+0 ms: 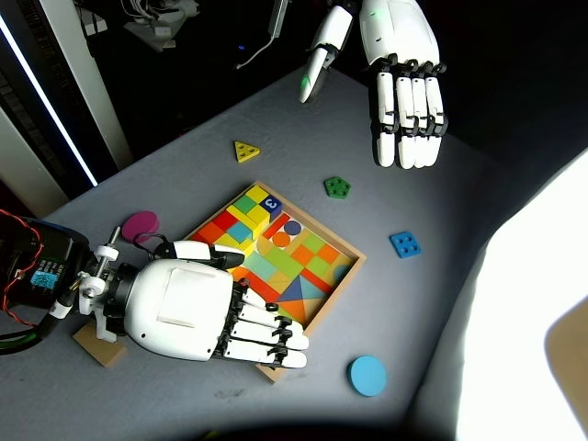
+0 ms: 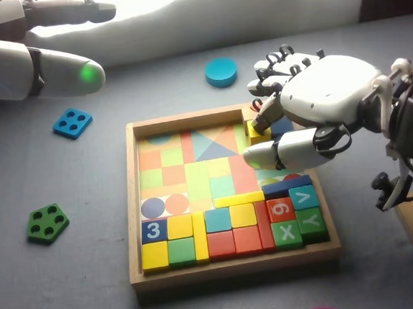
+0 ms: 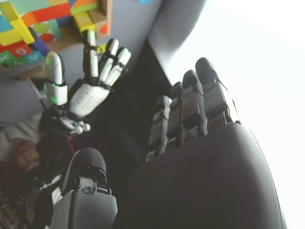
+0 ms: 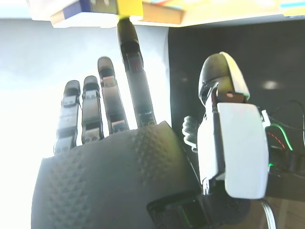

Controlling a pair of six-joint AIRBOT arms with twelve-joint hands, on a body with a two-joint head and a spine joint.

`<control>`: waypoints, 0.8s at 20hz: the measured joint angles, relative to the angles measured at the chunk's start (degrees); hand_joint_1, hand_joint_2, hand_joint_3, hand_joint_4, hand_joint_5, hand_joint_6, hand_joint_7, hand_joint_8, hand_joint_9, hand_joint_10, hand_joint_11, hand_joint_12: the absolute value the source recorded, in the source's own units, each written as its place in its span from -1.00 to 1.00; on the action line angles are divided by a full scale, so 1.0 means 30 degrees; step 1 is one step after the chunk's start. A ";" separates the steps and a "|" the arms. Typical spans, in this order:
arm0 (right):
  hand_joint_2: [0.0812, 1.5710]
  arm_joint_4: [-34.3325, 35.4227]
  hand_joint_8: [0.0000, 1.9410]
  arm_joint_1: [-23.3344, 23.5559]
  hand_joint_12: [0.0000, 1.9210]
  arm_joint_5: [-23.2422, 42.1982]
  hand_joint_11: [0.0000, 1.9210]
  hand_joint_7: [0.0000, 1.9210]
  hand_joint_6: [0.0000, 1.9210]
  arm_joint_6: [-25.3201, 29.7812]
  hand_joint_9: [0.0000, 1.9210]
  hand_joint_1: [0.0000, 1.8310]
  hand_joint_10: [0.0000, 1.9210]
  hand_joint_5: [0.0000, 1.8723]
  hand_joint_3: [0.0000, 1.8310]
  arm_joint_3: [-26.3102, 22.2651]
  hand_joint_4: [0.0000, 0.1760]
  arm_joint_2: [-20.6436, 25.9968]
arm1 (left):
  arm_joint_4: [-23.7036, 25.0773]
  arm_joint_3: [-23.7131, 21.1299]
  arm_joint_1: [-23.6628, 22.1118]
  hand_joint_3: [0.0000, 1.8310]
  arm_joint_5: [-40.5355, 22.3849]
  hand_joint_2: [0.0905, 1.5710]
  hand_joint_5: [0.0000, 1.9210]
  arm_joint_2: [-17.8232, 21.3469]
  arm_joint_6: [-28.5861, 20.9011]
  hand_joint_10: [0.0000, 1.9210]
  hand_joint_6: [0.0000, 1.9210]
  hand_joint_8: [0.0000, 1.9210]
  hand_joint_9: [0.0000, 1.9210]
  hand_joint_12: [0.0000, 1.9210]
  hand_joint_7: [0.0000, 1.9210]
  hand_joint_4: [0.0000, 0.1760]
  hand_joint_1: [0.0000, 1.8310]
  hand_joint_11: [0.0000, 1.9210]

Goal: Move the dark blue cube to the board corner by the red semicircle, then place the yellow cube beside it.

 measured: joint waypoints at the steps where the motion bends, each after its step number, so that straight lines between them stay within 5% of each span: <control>1: 0.43 0.0102 -1.00 0.0444 -1.00 -0.0590 -1.00 -0.79 -1.00 -0.0146 -0.98 -1.00 -0.99 -0.15 -1.00 -0.0277 -1.00 0.0350 | 0.0007 0.0000 0.0000 -1.00 -0.0036 0.47 -0.95 0.0000 0.0000 -1.00 -1.00 -1.00 -0.90 -0.60 -0.91 -0.28 -1.00 -1.00; 6: 0.43 0.0102 -1.00 0.2565 -1.00 -0.1137 -1.00 -0.80 -0.99 -0.0131 -1.00 -1.00 -1.00 -0.13 -1.00 -0.2492 -1.00 0.2616 | 0.0000 0.0000 0.0000 -1.00 -0.0007 0.49 -0.95 -0.0022 0.0000 -1.00 -1.00 -1.00 -0.90 -0.59 -0.91 -0.30 -1.00 -1.00; 11: 0.44 0.1421 -0.99 0.3002 -1.00 -0.3140 -1.00 -0.76 -0.99 -0.0117 -0.99 -1.00 -1.00 -0.12 -1.00 -0.4925 -1.00 0.5268 | 0.0015 0.0000 0.0000 -0.99 -0.0044 0.51 -0.95 -0.0015 0.0000 -1.00 -1.00 -1.00 -0.91 -0.63 -0.92 -0.32 -1.00 -1.00; 15: 0.44 0.1450 -0.99 0.3541 -1.00 -0.3279 -1.00 -0.77 -1.00 -0.0138 -1.00 -1.00 -1.00 -0.15 -1.00 -0.6994 -1.00 0.7905 | 0.0007 0.0000 0.0000 -1.00 -0.0029 0.51 -0.93 -0.0015 0.0000 -0.99 -0.99 -0.99 -0.88 -0.56 -0.89 -0.33 -1.00 -1.00; 16: 0.44 0.1486 -0.98 0.3621 -0.99 -0.3519 -0.98 -0.74 -0.99 -0.0138 -0.96 -1.00 -0.98 -0.14 -1.00 -0.7322 -1.00 0.8276 | 0.0000 0.0000 0.0000 -1.00 -0.0022 0.52 -0.86 -0.0015 0.0000 -0.99 -0.99 -0.99 -0.83 -0.41 -0.84 -0.40 -1.00 -1.00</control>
